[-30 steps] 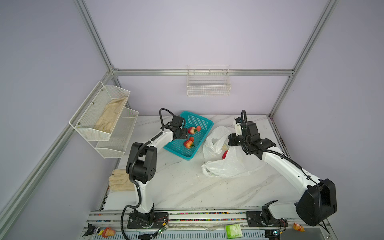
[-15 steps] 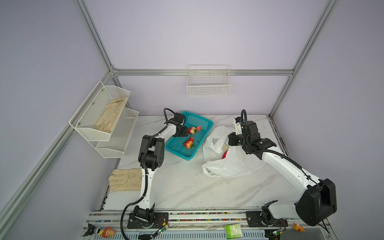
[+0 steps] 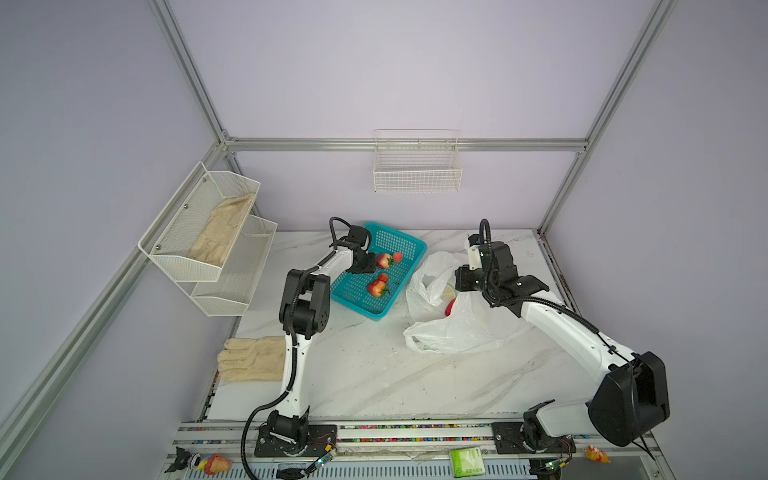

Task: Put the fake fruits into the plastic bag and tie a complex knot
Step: 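Lower the left gripper into the basket and grasp a small fake peach, then carry the small peach with the left gripper into the open bag and release it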

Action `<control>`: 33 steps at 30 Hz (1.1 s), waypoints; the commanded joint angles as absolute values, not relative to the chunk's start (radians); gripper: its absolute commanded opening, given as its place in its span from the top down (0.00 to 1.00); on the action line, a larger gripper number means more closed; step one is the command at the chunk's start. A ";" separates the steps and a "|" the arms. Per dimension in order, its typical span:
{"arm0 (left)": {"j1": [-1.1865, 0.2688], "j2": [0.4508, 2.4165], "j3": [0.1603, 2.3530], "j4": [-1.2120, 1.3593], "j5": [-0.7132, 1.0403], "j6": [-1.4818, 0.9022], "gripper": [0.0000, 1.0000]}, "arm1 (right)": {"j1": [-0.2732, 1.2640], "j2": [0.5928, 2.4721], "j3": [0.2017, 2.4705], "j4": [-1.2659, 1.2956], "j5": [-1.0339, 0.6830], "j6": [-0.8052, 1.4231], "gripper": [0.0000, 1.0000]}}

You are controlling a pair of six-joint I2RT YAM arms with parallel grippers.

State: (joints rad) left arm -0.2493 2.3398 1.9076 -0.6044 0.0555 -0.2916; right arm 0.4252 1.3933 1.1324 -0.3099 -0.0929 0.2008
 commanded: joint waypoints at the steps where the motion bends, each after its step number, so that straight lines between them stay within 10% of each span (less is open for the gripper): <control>1: -0.244 2.263 1.994 -0.602 0.071 -0.278 0.62 | 0.421 1.379 1.141 -0.305 -0.083 0.206 1.00; 16: -0.506 1.476 1.074 -0.123 0.286 -0.344 0.63 | 0.419 1.402 1.174 -0.318 -0.114 0.208 1.00; 33: -0.731 1.832 1.216 -0.091 0.434 -0.088 0.63 | 0.412 1.406 1.209 -0.321 -0.273 0.300 1.00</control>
State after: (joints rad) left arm -0.7330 1.7985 1.1244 -0.1349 0.4122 -0.1394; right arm 0.4187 1.4010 1.1877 -0.3298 -0.2337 0.2665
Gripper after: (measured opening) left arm 0.373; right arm 0.041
